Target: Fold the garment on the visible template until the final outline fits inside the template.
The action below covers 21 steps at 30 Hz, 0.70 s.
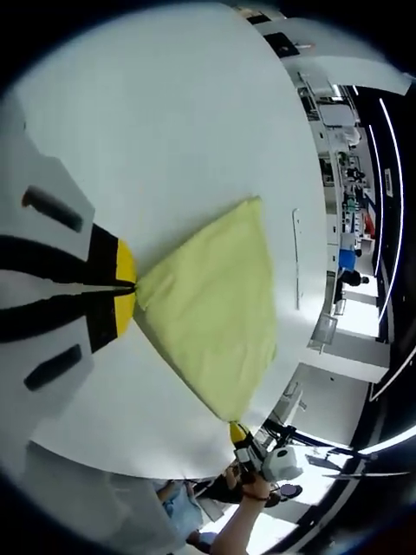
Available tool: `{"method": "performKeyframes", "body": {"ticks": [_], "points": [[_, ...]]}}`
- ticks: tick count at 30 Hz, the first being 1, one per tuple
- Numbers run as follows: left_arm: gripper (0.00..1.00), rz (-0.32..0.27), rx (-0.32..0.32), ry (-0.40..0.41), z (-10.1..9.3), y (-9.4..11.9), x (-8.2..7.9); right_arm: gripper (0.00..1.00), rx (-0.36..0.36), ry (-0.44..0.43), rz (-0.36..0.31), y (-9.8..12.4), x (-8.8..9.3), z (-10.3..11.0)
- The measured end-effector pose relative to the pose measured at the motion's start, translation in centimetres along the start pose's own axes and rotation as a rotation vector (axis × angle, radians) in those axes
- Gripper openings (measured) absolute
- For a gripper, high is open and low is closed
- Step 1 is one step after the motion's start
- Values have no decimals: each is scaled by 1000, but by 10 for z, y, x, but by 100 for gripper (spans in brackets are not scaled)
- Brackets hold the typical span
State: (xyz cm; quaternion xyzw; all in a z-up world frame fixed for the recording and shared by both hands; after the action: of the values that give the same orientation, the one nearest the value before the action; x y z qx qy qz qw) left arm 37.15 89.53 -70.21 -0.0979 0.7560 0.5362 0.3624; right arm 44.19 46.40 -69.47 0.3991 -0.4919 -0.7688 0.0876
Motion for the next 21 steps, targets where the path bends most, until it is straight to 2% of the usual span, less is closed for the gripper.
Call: {"method": "performKeyframes", "body": {"ticks": [4,8,18,21], "points": [[0,20,-31,-15,7,3,3,0,0,-7,-3,2,0,-1],[0,21,-54,5,15,8,5,0,3,-7,0,3,1,-3],[0,29,-42,-6,12,13,7,0,12,10,20,4,2,-2],[2,16,-23,37,12,15,6,0,12,13,26,5,2,-2]]}}
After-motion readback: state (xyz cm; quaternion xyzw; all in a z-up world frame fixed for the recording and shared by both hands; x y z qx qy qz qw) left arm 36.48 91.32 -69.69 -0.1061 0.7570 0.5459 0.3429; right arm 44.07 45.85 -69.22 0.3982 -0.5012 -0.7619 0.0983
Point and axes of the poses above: the point that each gripper's makers call its tool centre point, and the gripper's own axes: y roughly backward along the fingers, z roughly to its left, x roughly out of its underside, the point moved 9 cm from there along y, roughly backward along the fingers, and after that the axes turned 9 degrees about z, right-handed, at the moved point
